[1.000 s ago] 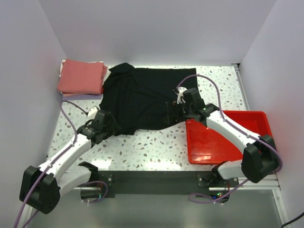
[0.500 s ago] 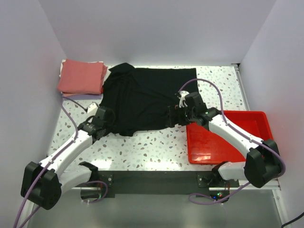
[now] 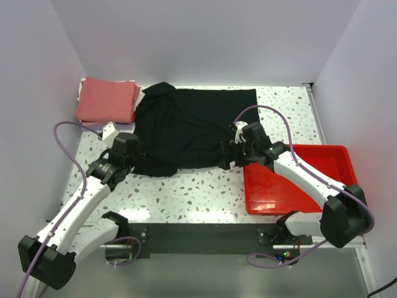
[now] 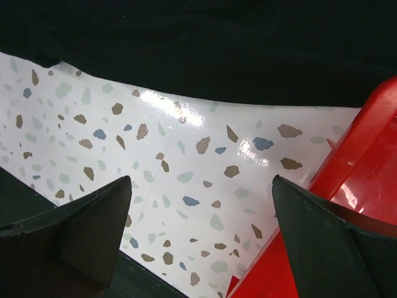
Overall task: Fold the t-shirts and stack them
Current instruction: Flatten the tshirt out
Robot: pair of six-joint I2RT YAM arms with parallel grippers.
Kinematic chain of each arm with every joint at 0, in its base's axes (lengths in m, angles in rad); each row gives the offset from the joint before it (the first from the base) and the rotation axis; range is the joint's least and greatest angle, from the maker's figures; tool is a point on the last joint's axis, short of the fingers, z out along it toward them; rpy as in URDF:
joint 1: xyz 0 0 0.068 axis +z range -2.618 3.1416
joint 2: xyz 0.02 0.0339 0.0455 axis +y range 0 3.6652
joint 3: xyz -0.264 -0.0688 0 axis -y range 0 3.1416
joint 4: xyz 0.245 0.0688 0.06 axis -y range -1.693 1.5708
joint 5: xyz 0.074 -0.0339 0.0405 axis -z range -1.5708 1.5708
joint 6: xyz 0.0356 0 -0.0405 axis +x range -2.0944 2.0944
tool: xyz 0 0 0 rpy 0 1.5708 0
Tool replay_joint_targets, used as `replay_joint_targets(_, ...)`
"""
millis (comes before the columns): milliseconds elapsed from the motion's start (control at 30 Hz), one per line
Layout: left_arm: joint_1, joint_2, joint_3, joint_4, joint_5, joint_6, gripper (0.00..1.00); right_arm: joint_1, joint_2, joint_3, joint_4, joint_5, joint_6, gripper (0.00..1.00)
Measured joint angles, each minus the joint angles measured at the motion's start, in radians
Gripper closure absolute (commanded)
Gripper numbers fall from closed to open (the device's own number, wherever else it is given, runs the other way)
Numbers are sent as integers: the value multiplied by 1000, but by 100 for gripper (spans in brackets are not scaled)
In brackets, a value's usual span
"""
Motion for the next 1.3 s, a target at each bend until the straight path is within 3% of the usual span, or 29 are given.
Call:
replay_joint_targets(167, 14, 40, -102, -61, -73, -88, 100, 0, 8, 0, -6, 21, 0, 1)
replay_joint_targets(300, 90, 122, -193, -107, -100, -134, 100, 0, 29, 0, -6, 25, 0, 1)
replay_joint_targets(567, 189, 164, -232, -61, -143, -148, 100, 0, 65, 11, -2, 43, -1, 1)
replay_joint_targets(700, 279, 185, -242, -8, -154, -144, 100, 0, 151, 53, 1, 43, -1, 1)
replay_joint_targets(867, 499, 189, -250, 80, -119, -97, 100, 15, 286, 150, 6, 54, -1, 1)
replay_joint_targets(1000, 611, 179, -263, 132, -71, -60, 100, 41, 397, 236, 5, 77, -6, 1)
replay_joint_targets(1300, 668, 180, -264, 177, -24, -12, 100, 76, 617, 425, -3, 103, -19, 1)
